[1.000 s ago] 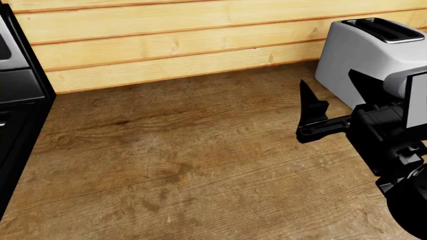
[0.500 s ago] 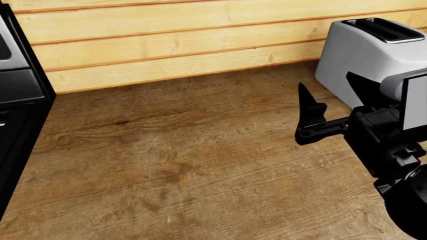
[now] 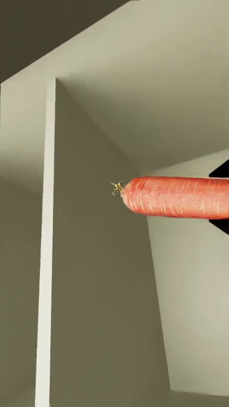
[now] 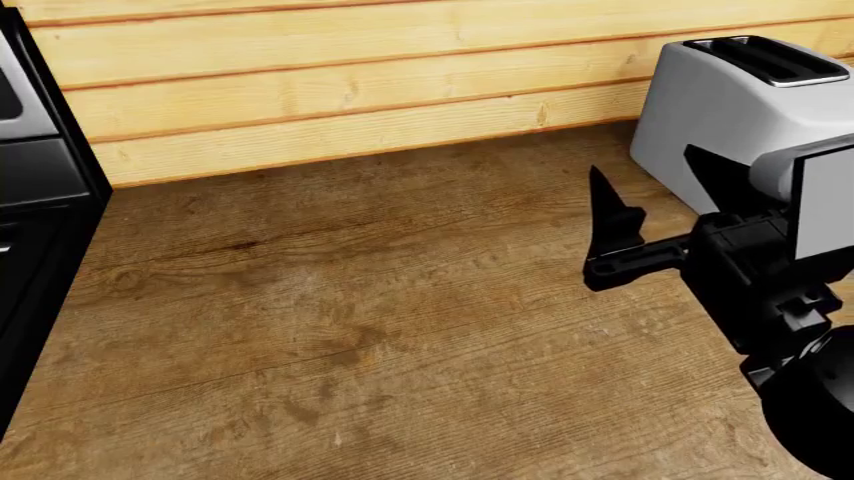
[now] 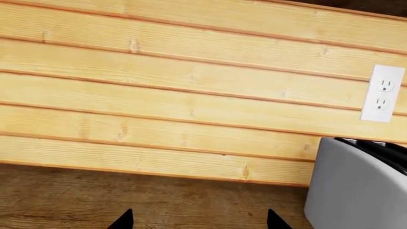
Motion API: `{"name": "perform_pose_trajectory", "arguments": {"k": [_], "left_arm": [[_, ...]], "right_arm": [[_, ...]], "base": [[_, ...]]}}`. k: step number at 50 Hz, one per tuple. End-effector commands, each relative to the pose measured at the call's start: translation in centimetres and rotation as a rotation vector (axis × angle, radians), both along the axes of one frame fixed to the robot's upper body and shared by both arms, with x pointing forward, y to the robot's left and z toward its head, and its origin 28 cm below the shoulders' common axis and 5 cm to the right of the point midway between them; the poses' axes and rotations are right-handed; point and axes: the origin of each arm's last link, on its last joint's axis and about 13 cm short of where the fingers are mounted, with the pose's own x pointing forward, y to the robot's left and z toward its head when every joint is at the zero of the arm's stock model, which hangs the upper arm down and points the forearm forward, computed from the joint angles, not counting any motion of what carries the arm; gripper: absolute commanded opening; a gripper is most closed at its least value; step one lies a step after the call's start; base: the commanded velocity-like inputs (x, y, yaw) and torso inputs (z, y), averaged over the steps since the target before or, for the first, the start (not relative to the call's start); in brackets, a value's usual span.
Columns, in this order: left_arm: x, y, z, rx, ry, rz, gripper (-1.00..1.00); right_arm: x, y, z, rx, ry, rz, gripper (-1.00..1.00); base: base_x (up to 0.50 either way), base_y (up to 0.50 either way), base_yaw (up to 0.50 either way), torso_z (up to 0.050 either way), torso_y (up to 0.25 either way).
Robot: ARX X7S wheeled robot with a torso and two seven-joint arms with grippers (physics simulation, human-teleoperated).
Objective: Pick the tomato, carrot from the counter and place them in the cabinet. Then close the cabinet.
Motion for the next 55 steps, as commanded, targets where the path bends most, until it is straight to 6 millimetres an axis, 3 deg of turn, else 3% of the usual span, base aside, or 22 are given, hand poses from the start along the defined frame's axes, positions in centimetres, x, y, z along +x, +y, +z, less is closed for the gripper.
{"name": "perform_pose_trajectory", "arguments": {"k": [1,12,13,42,55], "left_arm": [[1.4,0.9,0.3,-0.066,0.072,0.030,-1.00],[2.5,1.6,0.1,-0.120,0.129,0.039,-1.00],[2.5,1.6,0.0,-0.121,0.131,0.038,1.00],[-1.2,-0.5,0.1,0.017,-0.042,-0.070,1.00],[-3.6,-0.3,-2.1,0.068,-0.150,-0.165,1.00]], "right_arm": [[0.0,-0.1,-0.1,0.003,0.000,-0.001,1.00],[0.2,0.0,-0.1,0.005,0.000,0.002,1.00],[0.2,0.0,-0.1,0.004,0.000,0.003,1.00],[0.2,0.0,-0.2,0.014,-0.002,0.002,1.00],[0.1,-0.1,-0.2,0.018,-0.007,-0.001,1.00]], "base": [[0.00,0.00,0.00,0.000,0.000],[0.00,0.00,0.00,0.000,0.000],[0.00,0.00,0.00,0.000,0.000],[0.00,0.00,0.00,0.000,0.000],[0.00,0.00,0.00,0.000,0.000]]}}
